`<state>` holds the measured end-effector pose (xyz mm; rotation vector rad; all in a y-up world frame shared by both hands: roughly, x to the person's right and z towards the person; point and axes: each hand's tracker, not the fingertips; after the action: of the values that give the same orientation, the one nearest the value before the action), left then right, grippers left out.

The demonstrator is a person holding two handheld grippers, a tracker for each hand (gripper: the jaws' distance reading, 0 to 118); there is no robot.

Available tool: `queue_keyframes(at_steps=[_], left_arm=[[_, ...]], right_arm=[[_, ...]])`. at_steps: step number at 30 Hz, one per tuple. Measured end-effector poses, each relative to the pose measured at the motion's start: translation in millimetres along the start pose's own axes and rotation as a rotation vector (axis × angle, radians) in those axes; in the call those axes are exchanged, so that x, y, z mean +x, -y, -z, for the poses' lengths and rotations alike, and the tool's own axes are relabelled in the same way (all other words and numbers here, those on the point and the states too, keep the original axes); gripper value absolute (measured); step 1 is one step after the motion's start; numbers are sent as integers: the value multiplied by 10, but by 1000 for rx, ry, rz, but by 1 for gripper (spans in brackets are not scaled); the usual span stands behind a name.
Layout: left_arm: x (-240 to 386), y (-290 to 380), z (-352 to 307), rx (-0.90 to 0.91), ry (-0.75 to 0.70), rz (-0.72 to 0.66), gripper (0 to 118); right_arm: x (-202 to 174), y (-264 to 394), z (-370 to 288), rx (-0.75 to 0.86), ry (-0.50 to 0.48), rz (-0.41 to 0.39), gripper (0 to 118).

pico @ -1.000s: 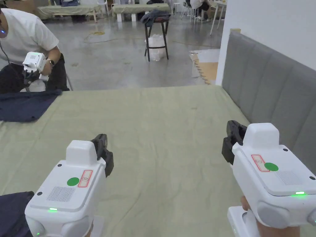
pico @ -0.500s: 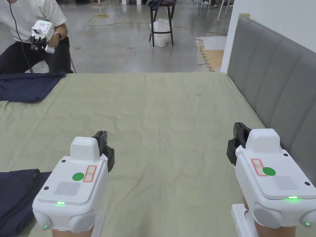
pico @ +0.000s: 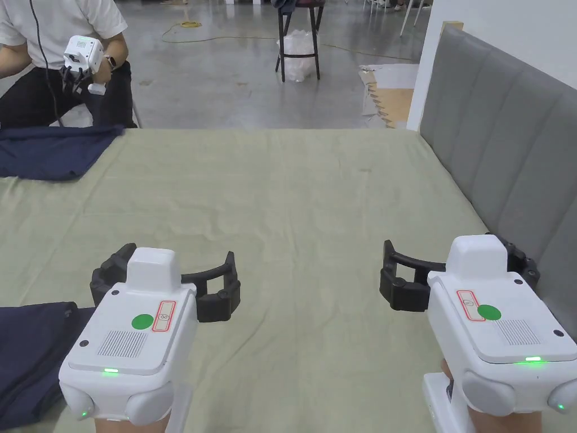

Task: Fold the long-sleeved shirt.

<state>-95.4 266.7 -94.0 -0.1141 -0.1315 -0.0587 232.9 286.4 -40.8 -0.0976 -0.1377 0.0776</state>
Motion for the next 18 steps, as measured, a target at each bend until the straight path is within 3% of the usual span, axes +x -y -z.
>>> queue_keyframes(at_steps=[18], left_arm=[[11, -32, -42, 16, -22, -7, 111]], right_arm=[[-50, -43, 7, 10, 13, -8, 118]])
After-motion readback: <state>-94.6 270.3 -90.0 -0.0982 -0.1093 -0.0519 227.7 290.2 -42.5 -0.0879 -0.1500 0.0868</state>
